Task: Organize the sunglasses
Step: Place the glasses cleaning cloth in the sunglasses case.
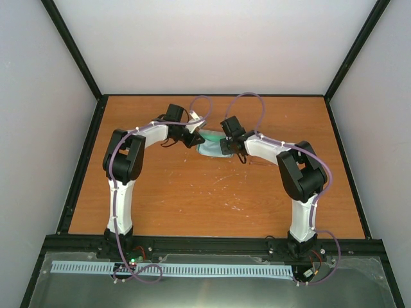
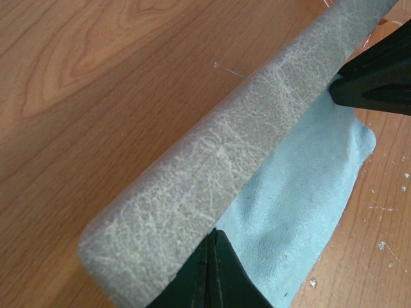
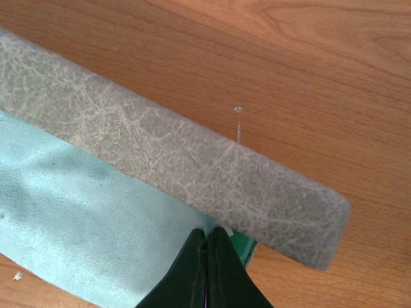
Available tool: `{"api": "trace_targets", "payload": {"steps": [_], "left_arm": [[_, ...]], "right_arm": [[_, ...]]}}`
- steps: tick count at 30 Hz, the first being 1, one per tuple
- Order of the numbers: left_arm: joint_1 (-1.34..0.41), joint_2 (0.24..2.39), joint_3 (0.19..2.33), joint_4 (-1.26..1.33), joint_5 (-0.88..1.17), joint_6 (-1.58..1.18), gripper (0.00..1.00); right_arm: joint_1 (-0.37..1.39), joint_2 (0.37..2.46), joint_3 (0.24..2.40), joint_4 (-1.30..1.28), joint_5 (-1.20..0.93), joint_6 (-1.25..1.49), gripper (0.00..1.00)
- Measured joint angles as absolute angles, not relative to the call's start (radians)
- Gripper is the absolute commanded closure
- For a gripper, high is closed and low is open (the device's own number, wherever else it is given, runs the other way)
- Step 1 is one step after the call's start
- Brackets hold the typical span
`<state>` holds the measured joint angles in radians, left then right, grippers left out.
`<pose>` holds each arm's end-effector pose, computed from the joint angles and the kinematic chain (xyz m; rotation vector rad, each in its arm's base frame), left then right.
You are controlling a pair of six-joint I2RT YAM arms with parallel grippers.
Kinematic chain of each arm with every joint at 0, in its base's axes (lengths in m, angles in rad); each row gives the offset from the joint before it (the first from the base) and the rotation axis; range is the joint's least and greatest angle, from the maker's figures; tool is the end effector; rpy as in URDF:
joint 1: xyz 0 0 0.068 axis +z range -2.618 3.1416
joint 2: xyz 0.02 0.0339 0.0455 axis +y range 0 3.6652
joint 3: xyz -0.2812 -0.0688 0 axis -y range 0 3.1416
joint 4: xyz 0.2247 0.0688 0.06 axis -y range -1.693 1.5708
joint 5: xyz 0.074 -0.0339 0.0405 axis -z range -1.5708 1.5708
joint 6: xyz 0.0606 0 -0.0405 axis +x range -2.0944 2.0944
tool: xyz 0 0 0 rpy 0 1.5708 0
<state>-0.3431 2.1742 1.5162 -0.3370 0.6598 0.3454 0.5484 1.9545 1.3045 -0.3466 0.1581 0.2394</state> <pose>0.4211 -0.1899 0.1529 1.0589 2.2187 -0.8367 0.3575 0.2072 0.1737 -0.3336 2.5297 0.1025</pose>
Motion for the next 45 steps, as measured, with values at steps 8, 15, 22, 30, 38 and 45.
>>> {"api": "trace_targets", "payload": {"steps": [8,15,22,30,38,45], "left_arm": [[-0.344,2.176,1.518,-0.336,0.657,0.345,0.99],[-0.344,2.191,1.531,-0.334,0.654,0.345,0.99],[-0.351,2.191,1.531,-0.324,0.643,0.345,0.99],[-0.361,2.191,1.531,-0.304,0.627,0.342,0.99],[-0.378,2.191,1.531,-0.274,0.602,0.337,0.98],[-0.382,2.191,1.53,-0.251,0.569,0.336,0.97]], "right_arm": [[0.548,1.964,1.304,-0.339,0.157,0.239,0.97],[0.548,1.967,1.281,-0.307,0.167,0.24,0.97],[0.548,1.967,1.241,-0.262,0.171,0.24,0.97],[0.548,1.967,1.212,-0.218,0.182,0.243,0.97],[0.548,1.966,1.174,-0.168,0.2,0.251,0.97],[0.548,1.966,1.156,-0.135,0.227,0.258,0.97]]}}
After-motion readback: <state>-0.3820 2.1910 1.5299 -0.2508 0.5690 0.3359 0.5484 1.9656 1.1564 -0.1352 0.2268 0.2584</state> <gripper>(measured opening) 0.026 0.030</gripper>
